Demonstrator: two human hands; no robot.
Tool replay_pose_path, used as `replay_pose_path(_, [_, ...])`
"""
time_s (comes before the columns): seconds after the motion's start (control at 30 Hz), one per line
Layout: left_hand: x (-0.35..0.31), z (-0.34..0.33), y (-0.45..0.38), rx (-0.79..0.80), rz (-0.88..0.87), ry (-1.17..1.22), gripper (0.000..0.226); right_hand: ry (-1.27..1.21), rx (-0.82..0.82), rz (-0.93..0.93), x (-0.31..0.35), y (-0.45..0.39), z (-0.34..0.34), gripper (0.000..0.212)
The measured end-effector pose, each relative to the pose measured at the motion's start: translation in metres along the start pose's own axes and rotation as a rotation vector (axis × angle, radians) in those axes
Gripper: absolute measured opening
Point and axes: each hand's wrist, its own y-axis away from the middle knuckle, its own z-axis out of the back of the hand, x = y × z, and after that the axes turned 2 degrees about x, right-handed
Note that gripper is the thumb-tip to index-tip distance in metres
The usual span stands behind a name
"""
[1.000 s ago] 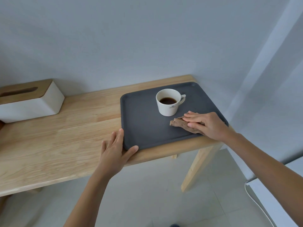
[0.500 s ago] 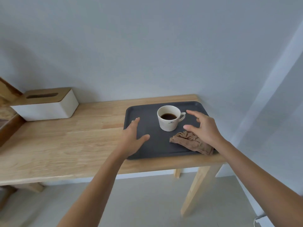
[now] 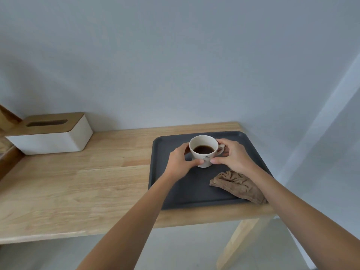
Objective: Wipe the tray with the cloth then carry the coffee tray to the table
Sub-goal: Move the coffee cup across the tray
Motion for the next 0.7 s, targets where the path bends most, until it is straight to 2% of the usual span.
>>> replay_pose_path(0.4, [0.042,0.092,-0.044,-0.04,-0.025,0.004,0.069,-0.066,0.029,0.032,0.051,-0.078,-0.06,0.064])
replay_pose_path(0.7, [0.075,0.107,-0.051,-0.034,0.029,-0.035,0.079,-0.059,0.074,0.022,0.049,-0.096,-0.086,0.065])
